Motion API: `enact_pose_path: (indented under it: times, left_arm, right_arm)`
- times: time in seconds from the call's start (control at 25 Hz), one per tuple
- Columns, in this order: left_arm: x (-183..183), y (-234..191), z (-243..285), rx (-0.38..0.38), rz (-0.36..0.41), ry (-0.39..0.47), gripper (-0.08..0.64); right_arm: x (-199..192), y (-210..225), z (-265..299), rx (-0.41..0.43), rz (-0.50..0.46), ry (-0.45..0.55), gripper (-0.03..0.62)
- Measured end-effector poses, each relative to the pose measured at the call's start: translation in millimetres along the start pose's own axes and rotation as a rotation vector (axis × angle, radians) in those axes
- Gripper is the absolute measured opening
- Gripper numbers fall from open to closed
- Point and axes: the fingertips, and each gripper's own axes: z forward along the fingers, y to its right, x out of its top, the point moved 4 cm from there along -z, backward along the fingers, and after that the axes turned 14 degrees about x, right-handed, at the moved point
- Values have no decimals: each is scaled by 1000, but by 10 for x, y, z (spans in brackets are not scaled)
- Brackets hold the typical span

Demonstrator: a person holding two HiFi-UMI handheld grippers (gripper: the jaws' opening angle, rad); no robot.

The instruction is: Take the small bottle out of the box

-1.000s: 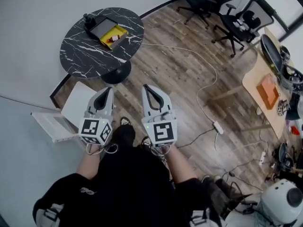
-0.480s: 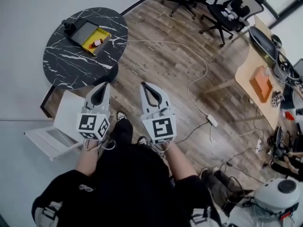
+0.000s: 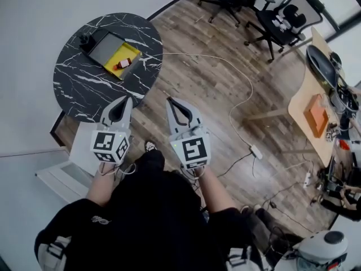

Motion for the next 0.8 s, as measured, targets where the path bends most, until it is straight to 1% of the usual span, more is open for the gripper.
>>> enact_pose_path:
  times: [0.2, 0.32, 0.44, 0.6, 0.8]
  left_arm:
    - [-68, -529, 320, 11, -28, -41, -2]
    - [-111, -820, 439, 23, -21, -54, -2]
    - [-158, -1069, 520, 18, -27, -83, -2]
    - [-210, -1301, 560, 34, -67, -107, -2]
    - [-263, -1557, 569, 72, -73, -117, -2]
  right_arm:
    - [-107, 60, 674, 55, 38, -39, -5]
    - [-136, 49, 1032, 77, 33, -48, -3]
    - [-116, -3, 1335, 106, 23, -61, -3]
    - [-122, -65, 1595, 150, 15, -84, -5]
    - [-188, -43, 1872, 208, 0, -128, -3]
